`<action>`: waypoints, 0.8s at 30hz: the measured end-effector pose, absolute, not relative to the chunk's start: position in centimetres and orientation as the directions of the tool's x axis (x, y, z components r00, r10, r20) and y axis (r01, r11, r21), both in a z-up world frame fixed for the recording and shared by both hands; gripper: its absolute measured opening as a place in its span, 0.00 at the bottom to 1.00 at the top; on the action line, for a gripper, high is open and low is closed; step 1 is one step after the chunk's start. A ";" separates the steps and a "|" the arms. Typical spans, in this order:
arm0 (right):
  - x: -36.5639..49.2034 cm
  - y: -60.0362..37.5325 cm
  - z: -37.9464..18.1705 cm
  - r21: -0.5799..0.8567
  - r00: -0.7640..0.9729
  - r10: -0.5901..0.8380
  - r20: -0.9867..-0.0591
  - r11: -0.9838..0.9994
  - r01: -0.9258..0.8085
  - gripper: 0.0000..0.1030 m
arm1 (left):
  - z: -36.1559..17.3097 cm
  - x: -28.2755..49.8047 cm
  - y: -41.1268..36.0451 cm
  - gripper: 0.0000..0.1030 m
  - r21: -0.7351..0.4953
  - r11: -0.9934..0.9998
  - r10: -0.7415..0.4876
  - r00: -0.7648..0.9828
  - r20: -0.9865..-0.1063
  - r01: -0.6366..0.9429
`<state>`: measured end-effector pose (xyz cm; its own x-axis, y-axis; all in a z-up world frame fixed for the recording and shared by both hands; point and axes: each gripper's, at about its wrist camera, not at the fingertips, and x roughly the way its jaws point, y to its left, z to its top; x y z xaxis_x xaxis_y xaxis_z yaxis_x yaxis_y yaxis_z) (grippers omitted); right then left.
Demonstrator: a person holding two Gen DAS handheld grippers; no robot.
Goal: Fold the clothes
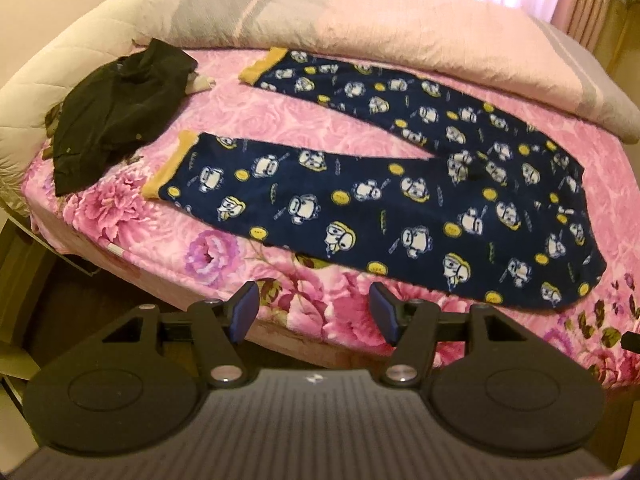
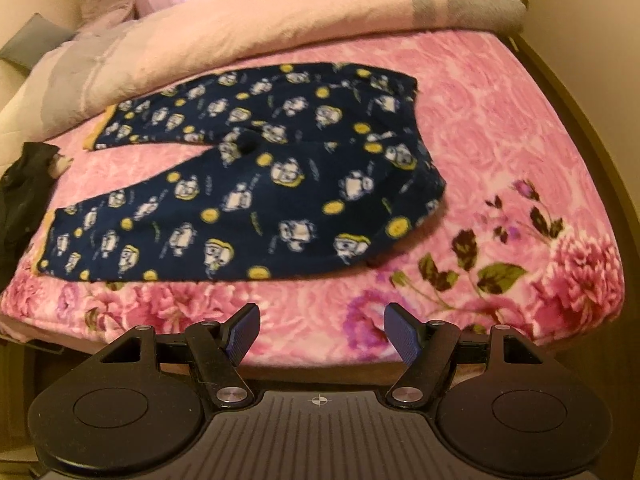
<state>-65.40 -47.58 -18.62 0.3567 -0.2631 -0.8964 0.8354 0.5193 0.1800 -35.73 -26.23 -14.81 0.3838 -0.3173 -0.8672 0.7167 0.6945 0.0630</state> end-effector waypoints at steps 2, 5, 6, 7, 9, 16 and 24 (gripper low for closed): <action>-65.4 -47.8 -19.2 0.179 0.344 -0.260 -0.902 0.500 0.848 0.70 | -15.5 -35.2 -27.3 0.55 0.064 0.682 -0.310 0.367 -0.877 0.728; -65.5 -49.1 -20.4 0.176 0.322 -0.275 -0.906 0.447 0.877 0.70 | -16.6 -33.8 -29.1 0.55 0.067 0.657 -0.296 0.339 -0.893 0.751; -65.6 -49.5 -20.8 0.175 0.314 -0.280 -0.907 0.428 0.886 0.70 | -17.0 -33.3 -29.7 0.55 0.070 0.648 -0.292 0.332 -0.897 0.758; -65.7 -50.0 -21.1 0.175 0.311 -0.292 -0.904 0.411 0.894 0.70 | -17.4 -32.6 -30.4 0.55 0.074 0.639 -0.286 0.326 -0.901 0.765; -65.5 -51.2 -21.5 0.170 0.294 -0.310 -0.904 0.371 0.913 0.70 | -17.9 -31.1 -31.9 0.55 0.079 0.625 -0.276 0.315 -0.908 0.776; -64.2 -55.9 -22.8 0.108 0.177 -0.341 -0.923 0.213 0.971 0.70 | -19.6 -24.2 -38.0 0.55 0.072 0.571 -0.268 0.268 -0.925 0.818; -61.8 -58.9 -24.4 0.068 0.095 -0.420 -0.903 0.077 0.995 0.42 | -22.1 -17.3 -42.2 0.55 0.053 0.477 -0.274 0.206 -0.939 0.877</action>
<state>-61.80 -58.95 -24.39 0.0946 -0.4196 -0.9028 0.9947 0.0773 0.0683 -17.27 -42.20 -22.11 0.2057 -0.2739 -0.9395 0.8772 0.4772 0.0529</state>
